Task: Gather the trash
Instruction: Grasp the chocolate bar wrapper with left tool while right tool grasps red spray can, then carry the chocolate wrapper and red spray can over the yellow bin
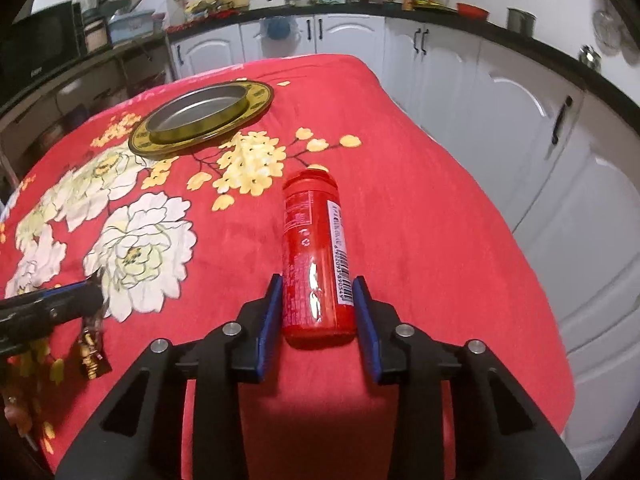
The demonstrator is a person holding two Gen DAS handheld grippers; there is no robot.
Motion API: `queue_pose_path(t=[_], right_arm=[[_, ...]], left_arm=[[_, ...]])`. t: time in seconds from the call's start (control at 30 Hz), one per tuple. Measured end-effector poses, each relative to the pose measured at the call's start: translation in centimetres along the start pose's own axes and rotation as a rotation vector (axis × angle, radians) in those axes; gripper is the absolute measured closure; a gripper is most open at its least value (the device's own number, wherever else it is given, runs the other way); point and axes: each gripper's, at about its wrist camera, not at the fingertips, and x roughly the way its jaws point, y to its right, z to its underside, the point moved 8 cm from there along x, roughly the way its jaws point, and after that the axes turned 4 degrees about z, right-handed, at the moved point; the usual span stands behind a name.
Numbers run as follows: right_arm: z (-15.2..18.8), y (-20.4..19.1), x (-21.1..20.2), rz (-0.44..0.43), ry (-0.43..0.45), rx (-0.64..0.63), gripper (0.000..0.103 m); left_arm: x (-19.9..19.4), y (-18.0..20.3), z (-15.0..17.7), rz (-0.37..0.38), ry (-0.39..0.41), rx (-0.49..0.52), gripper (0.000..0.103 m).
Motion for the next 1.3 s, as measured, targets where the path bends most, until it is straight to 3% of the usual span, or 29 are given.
queue_pose_path(t=[0.3, 0.8, 1.3], right_arm=[[3.8, -1.3, -3.8, -0.026, 0.048, 0.072, 0.07], [6.9, 0.2, -11.3, -0.044, 0.162, 0.188, 0.07], [10.7, 3.4, -17.9, 0.058, 0.234, 0.233, 0.07]], left_arm=[[-0.2, 1.4, 1.2, 0.034, -0.023, 0.067, 0.094], [-1.7, 7.8, 3.0, 0.067, 0.004, 0.288, 0.096], [-2.8, 14.1, 4.7, 0.127, 0.017, 0.43, 0.096]])
